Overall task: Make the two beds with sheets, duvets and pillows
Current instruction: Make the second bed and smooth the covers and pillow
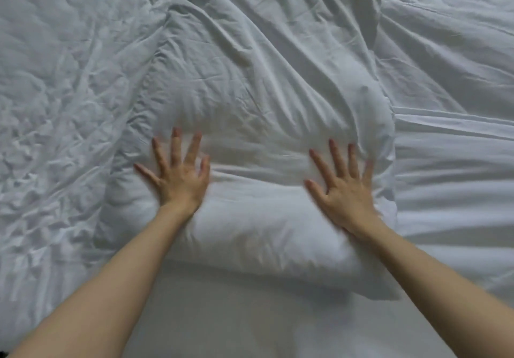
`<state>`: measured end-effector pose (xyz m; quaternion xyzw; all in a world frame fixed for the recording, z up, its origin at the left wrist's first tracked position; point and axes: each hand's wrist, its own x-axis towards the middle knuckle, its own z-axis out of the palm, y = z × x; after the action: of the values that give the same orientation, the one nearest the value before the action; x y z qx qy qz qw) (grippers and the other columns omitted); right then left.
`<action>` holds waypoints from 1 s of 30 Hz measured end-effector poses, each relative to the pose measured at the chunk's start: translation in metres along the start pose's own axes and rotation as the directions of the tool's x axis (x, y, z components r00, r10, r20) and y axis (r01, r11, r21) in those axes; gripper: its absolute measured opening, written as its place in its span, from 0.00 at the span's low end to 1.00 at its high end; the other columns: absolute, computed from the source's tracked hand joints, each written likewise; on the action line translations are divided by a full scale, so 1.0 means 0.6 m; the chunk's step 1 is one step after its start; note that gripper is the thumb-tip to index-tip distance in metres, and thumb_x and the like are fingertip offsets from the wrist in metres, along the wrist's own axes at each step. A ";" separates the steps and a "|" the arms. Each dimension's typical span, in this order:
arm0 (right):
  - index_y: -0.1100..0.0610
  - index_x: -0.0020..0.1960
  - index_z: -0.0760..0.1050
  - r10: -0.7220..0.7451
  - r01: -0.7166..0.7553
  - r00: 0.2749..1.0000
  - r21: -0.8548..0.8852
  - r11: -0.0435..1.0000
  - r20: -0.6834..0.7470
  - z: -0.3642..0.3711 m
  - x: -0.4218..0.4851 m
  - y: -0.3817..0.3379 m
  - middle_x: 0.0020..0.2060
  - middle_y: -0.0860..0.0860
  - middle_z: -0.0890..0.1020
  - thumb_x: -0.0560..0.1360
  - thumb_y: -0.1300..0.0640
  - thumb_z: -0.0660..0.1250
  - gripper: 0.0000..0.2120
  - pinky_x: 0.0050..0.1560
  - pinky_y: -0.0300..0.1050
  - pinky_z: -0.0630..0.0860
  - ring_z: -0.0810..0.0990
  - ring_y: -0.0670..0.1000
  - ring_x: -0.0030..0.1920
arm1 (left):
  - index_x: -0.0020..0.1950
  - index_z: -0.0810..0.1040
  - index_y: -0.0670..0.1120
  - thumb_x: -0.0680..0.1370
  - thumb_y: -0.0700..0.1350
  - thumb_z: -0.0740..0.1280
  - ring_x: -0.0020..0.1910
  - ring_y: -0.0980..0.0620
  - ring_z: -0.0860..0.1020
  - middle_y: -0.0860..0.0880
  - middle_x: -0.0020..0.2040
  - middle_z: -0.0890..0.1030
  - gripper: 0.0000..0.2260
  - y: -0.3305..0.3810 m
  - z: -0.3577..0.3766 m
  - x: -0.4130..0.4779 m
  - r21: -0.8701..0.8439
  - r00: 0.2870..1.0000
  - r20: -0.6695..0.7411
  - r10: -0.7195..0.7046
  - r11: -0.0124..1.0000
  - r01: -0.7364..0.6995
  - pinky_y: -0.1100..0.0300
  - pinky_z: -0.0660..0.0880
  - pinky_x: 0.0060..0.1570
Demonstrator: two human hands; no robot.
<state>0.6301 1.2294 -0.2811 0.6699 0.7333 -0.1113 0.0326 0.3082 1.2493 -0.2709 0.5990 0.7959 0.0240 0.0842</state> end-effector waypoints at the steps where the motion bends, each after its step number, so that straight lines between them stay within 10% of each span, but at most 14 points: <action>1: 0.36 0.77 0.43 0.097 -0.097 0.995 0.027 0.995 0.013 0.001 -0.009 0.011 0.79 0.46 0.43 0.76 0.32 0.44 0.31 0.75 0.63 0.38 0.41 0.54 0.79 | 0.75 0.45 0.67 0.81 0.60 0.54 0.78 0.43 0.39 0.57 0.80 0.43 0.26 -0.031 0.001 -0.003 -0.009 0.998 0.003 -0.060 0.998 0.060 0.26 0.36 0.64; 5: 0.43 0.79 0.41 0.282 -0.280 0.959 0.190 0.941 0.021 -0.011 -0.026 -0.038 0.79 0.50 0.42 0.82 0.44 0.49 0.29 0.74 0.64 0.39 0.39 0.53 0.78 | 0.78 0.45 0.63 0.82 0.58 0.53 0.77 0.42 0.37 0.54 0.79 0.38 0.26 -0.080 -0.010 -0.024 -0.005 0.985 0.047 -0.166 0.986 0.167 0.26 0.39 0.67; 8: 0.43 0.78 0.42 0.103 -0.078 0.989 0.217 0.973 -0.110 -0.027 -0.042 -0.138 0.79 0.47 0.44 0.80 0.47 0.49 0.29 0.72 0.64 0.33 0.40 0.53 0.78 | 0.78 0.48 0.62 0.82 0.56 0.53 0.77 0.40 0.37 0.52 0.80 0.41 0.25 -0.030 -0.026 -0.049 -0.066 1.000 -0.018 -0.009 0.998 0.007 0.30 0.33 0.66; 12: 0.39 0.78 0.45 -0.067 0.064 0.996 0.048 0.997 0.060 0.001 -0.080 -0.209 0.79 0.46 0.46 0.77 0.38 0.41 0.29 0.70 0.69 0.32 0.39 0.52 0.78 | 0.76 0.45 0.68 0.83 0.57 0.48 0.76 0.41 0.33 0.59 0.79 0.38 0.23 0.016 -0.014 -0.081 -0.066 0.971 0.154 0.181 0.983 -0.173 0.28 0.31 0.66; 18: 0.35 0.77 0.38 0.270 -0.280 0.941 0.025 0.960 0.202 -0.001 -0.125 -0.111 0.77 0.42 0.37 0.78 0.33 0.40 0.29 0.71 0.68 0.33 0.33 0.51 0.77 | 0.75 0.46 0.69 0.82 0.60 0.51 0.75 0.38 0.32 0.57 0.78 0.35 0.24 -0.061 -0.010 -0.088 -0.110 0.979 0.206 0.000 0.994 0.023 0.27 0.33 0.64; 24: 0.27 0.72 0.35 0.433 -0.539 0.763 0.101 0.836 0.481 -0.048 -0.117 -0.143 0.75 0.40 0.29 0.79 0.34 0.46 0.26 0.65 0.81 0.46 0.33 0.71 0.73 | 0.76 0.44 0.68 0.81 0.61 0.52 0.75 0.39 0.30 0.57 0.77 0.33 0.25 -0.111 -0.026 -0.139 -0.147 0.919 0.366 -0.150 0.965 0.216 0.26 0.36 0.64; 27: 0.33 0.75 0.48 0.438 -0.561 0.743 0.114 0.820 0.506 -0.086 -0.095 -0.153 0.78 0.48 0.39 0.81 0.41 0.52 0.25 0.66 0.78 0.50 0.41 0.71 0.74 | 0.77 0.44 0.66 0.82 0.57 0.53 0.75 0.39 0.31 0.55 0.78 0.32 0.26 -0.101 -0.053 -0.136 -0.189 0.913 0.379 -0.154 0.952 0.239 0.27 0.36 0.65; 30: 0.43 0.72 0.64 0.393 -0.425 0.889 0.100 0.900 0.235 -0.125 -0.072 -0.158 0.74 0.54 0.62 0.80 0.48 0.57 0.20 0.70 0.66 0.57 0.58 0.61 0.73 | 0.78 0.43 0.64 0.83 0.54 0.53 0.76 0.40 0.32 0.54 0.78 0.33 0.27 -0.070 -0.080 -0.106 -0.192 0.962 0.267 -0.055 0.975 0.109 0.29 0.34 0.66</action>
<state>0.5484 1.1954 -0.1883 0.7946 0.5575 -0.2257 0.0821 0.2778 1.1798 -0.2229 0.5516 0.7954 0.0235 0.2502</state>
